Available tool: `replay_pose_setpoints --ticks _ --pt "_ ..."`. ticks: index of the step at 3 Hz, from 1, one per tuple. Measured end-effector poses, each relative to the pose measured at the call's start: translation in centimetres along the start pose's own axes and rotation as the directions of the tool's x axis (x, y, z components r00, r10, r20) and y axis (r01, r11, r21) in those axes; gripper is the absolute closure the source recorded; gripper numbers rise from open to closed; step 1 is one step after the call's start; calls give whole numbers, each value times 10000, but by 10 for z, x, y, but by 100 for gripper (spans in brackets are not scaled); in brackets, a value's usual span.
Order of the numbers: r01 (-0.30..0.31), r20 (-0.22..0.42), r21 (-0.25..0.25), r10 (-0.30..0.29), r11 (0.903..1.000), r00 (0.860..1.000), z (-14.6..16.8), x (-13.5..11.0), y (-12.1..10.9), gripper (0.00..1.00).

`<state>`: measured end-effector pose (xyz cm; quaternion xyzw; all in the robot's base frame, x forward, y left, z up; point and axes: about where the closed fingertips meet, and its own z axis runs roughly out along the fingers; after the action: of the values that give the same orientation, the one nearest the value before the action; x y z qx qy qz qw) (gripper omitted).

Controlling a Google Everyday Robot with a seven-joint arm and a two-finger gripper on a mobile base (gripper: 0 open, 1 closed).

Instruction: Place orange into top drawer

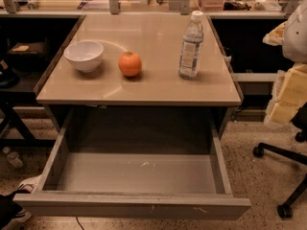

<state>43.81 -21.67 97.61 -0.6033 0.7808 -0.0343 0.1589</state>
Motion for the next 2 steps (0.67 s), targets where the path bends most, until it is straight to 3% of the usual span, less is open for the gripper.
replay_pose_setpoints --ticks 1,2 --pt "7 13 20 -7 10000 10000 0 -1 0 0" --pt "408 241 16 -408 9992 9989 3 -23 -10 0"
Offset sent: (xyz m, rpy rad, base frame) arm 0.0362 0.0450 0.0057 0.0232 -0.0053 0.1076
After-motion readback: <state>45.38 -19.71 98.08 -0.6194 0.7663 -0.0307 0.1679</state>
